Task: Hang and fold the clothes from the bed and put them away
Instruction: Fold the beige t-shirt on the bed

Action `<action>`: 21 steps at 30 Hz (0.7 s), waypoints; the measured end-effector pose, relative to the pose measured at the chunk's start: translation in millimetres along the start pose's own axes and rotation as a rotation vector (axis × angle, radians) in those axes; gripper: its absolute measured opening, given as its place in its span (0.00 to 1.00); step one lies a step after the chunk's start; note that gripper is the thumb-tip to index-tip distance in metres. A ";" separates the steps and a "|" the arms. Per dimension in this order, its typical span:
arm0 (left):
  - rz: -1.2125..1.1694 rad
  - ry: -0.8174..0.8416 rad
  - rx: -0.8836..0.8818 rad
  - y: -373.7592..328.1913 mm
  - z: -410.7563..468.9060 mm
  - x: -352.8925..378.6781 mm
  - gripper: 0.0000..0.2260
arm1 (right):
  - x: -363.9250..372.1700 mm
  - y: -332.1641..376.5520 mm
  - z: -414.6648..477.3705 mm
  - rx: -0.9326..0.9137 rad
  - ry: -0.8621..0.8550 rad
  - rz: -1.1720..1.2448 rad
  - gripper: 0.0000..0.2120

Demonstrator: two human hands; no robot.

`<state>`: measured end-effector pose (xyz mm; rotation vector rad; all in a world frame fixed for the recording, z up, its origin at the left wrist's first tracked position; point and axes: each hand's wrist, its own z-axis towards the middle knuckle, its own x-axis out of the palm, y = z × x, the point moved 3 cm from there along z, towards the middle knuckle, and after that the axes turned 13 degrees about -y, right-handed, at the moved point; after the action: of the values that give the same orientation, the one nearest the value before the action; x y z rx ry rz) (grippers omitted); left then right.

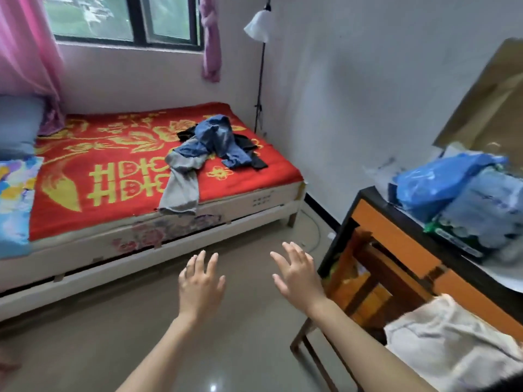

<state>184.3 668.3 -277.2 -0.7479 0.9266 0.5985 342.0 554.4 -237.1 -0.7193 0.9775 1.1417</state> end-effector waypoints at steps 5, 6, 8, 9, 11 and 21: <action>-0.172 0.102 0.194 -131.6 -0.7 43.2 0.26 | -54.9 -87.7 -59.2 0.152 -0.077 -0.182 0.23; -0.206 0.111 0.263 -152.1 -2.7 49.2 0.25 | -63.8 -100.6 -72.0 0.212 -0.095 -0.212 0.22; -0.266 0.138 0.395 -193.3 -8.7 55.9 0.25 | -81.8 -126.0 -101.5 0.333 -0.152 -0.264 0.21; -0.276 0.152 0.448 -206.6 -10.8 57.9 0.25 | -88.7 -133.9 -111.8 0.386 -0.161 -0.272 0.20; -0.293 0.167 0.580 -239.0 -18.6 63.9 0.25 | -104.4 -152.3 -140.6 0.517 -0.206 -0.331 0.19; -0.162 0.347 1.124 -353.9 -37.1 105.1 0.29 | -99.1 -188.7 -237.8 0.931 -0.060 -0.282 0.28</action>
<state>476.5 439.6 -274.3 0.1093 1.3055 -0.2463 450.4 254.3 -248.6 -0.0553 1.1668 0.3662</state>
